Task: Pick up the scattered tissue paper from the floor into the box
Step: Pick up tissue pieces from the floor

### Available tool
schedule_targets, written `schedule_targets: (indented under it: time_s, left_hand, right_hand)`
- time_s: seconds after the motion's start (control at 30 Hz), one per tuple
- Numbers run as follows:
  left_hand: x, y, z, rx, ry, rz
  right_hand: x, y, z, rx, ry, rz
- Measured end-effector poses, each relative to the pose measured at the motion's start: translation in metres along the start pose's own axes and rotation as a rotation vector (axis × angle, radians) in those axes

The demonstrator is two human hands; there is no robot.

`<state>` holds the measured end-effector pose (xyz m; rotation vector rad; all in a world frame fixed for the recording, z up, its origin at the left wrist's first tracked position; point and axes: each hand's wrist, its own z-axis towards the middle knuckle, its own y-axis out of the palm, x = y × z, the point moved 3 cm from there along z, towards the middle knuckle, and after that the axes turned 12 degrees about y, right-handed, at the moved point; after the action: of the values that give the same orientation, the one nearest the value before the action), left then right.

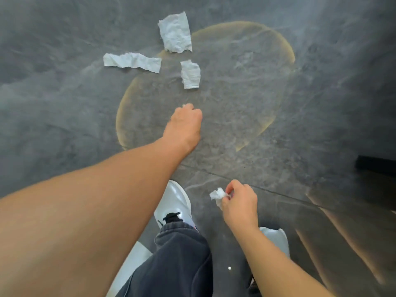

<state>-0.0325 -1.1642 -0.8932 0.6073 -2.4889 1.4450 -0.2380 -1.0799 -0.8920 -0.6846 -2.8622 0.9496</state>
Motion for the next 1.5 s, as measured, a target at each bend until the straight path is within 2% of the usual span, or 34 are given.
schedule_targets:
  time_s: [0.17, 0.27, 0.4, 0.53, 0.7, 0.93, 1.07, 1.2, 1.33, 1.5]
  left_hand:
    - [0.007, -0.011, -0.095, 0.083, -0.24, -0.111]
    - [0.018, -0.009, -0.17, 0.169, -0.427, -0.224]
    - [0.043, -0.001, -0.282, 0.245, -0.699, -0.376]
    - [0.061, 0.011, -0.382, 0.305, -0.855, -0.514]
    - [0.048, 0.043, -0.474, 0.342, -1.011, -0.584]
    - [-0.009, 0.106, -0.522, 0.467, -1.047, -0.736]
    - [-0.032, 0.124, -0.547, 0.506, -0.987, -0.804]
    - [-0.041, 0.126, -0.587, 0.432, -0.965, -0.801]
    - [-0.047, 0.105, -0.622, 0.341, -0.909, -0.817]
    - [-0.064, 0.049, -0.625, 0.327, -0.867, -0.715]
  right_hand:
    - [-0.021, -0.041, -0.04, -0.043, -0.178, -0.072]
    - [-0.022, -0.065, -0.079, -0.053, -0.336, -0.25]
    - [-0.011, -0.078, -0.14, -0.095, -0.38, -0.378]
    - [-0.007, -0.056, -0.201, -0.167, -0.412, -0.57]
    - [-0.006, 0.018, -0.272, -0.272, -0.4, -0.47]
    - [0.012, 0.136, -0.316, -0.299, -0.387, -0.285]
    - [0.027, 0.17, -0.319, -0.201, -0.362, -0.285]
    - [0.037, 0.167, -0.332, -0.127, -0.486, -0.481]
    - [0.023, 0.15, -0.352, -0.099, -0.52, -0.651]
    - [-0.025, 0.118, -0.37, -0.041, -0.532, -0.627]
